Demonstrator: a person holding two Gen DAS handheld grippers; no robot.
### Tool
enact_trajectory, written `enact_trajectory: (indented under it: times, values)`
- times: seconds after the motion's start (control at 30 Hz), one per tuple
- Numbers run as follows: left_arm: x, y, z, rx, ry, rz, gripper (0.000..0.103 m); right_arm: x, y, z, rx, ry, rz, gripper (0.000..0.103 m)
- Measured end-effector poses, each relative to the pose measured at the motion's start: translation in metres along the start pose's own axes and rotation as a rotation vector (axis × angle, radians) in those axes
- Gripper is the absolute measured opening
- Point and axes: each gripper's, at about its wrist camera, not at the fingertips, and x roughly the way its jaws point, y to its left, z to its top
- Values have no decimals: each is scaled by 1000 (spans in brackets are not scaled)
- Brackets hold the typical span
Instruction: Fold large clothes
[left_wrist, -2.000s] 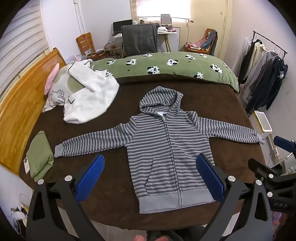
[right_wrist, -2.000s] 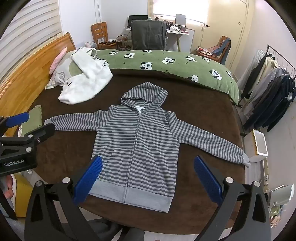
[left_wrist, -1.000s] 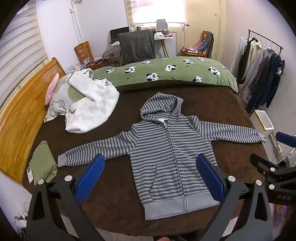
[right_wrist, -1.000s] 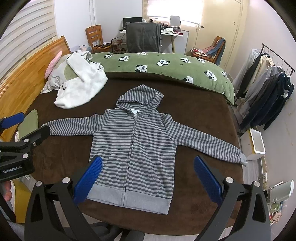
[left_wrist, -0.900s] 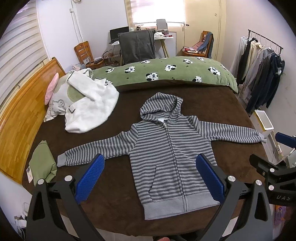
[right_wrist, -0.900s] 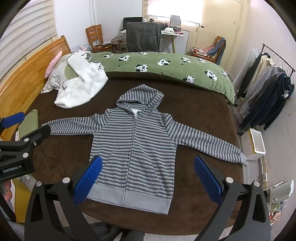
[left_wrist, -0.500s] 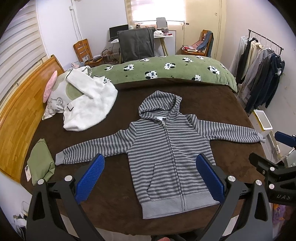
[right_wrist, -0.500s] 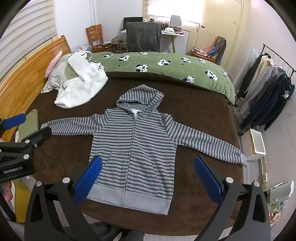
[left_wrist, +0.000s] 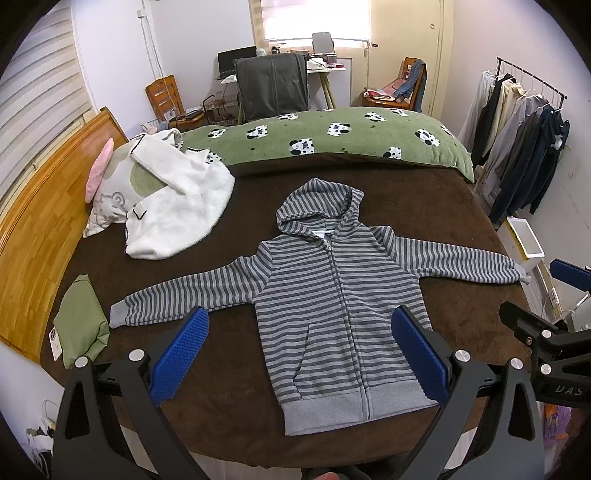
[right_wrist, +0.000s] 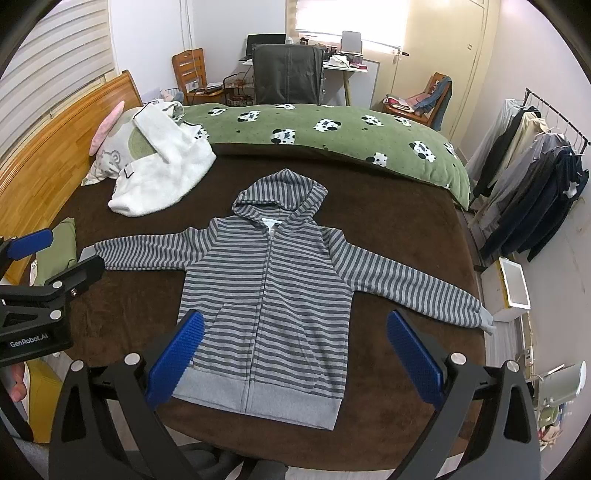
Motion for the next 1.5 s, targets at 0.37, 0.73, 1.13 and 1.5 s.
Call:
enact_trajectory:
  times: [0.37,0.73,1.13,1.5]
  values:
    - [8,-3,-1,6,11,14,97,2,0,2,0,3,1,97]
    - [12,-4,4,18,21,18,97,7,-5,4,8,8,-2,97]
    - [21,1,12,25,34,-23,97,18,-6,5,22,23,-17,97]
    - [35,-20,31,139,22,-77,97,19,-33,-1,135,24,-111,97]
